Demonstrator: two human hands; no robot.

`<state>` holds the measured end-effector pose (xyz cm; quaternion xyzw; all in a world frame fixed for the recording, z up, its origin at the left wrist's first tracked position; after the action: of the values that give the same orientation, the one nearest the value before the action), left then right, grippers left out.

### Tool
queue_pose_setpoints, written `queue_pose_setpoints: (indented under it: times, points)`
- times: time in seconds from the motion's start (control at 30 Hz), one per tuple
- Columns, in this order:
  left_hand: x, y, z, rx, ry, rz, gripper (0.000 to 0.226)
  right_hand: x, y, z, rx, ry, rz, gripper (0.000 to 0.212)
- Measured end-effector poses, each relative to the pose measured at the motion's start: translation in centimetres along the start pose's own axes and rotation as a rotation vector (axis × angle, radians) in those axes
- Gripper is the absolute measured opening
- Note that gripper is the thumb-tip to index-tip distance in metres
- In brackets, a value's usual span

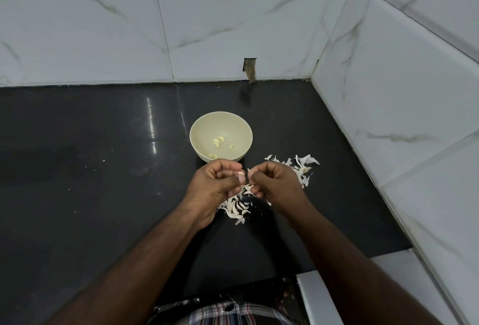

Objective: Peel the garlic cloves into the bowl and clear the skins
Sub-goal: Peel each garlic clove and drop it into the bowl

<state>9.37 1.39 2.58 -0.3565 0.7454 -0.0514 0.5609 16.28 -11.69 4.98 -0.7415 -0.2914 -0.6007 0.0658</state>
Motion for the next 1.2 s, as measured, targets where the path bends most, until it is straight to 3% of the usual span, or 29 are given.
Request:
queue_pose_setpoints:
  times: [0.1,0.27,0.37,0.57,0.8,0.97,1.2]
  points:
    - [0.0,0.2,0.0,-0.012,0.009,0.009,0.018,0.3,1.8,0.2,-0.074,0.053,-0.09,0.005]
    - [-0.7,0.3,0.0,-0.019,-0.085,0.168,0.026,0.5,2.8,0.6,-0.097,0.132,-0.404,0.024]
    - [-1.0,0.3,0.0,-0.031,-0.149,0.258,0.029,1.1,1.6,0.3,-0.019,0.146,-0.38,0.006]
    - [-1.7,0.2,0.0,-0.047,-0.238,0.463,0.029,0.4,0.0,0.5,0.051,0.122,-0.417,0.018]
    - [-2.4,-0.1,-0.8,0.002,-0.233,0.405,0.026,-0.3,-0.9,0.6,0.142,0.03,-0.104,0.02]
    - [-2.5,0.0,-0.4,-0.003,-0.276,0.526,0.029,-0.2,-0.4,0.6,0.083,0.032,-0.075,0.013]
    - [-2.5,-0.2,-0.5,0.001,-0.318,0.694,0.034,0.3,-0.3,0.6,0.065,0.14,-0.385,0.013]
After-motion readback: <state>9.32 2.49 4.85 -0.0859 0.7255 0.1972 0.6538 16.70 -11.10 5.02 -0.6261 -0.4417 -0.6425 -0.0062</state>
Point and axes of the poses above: each hand's wrist, its own z-axis towards the middle knuckle, its own y-axis out of the back of the hand, x = y × z, the point moved 8 cm from there along z, towards the middle knuckle, and after that the axes turned 8 degrees about -z, right-handed, at the moved point
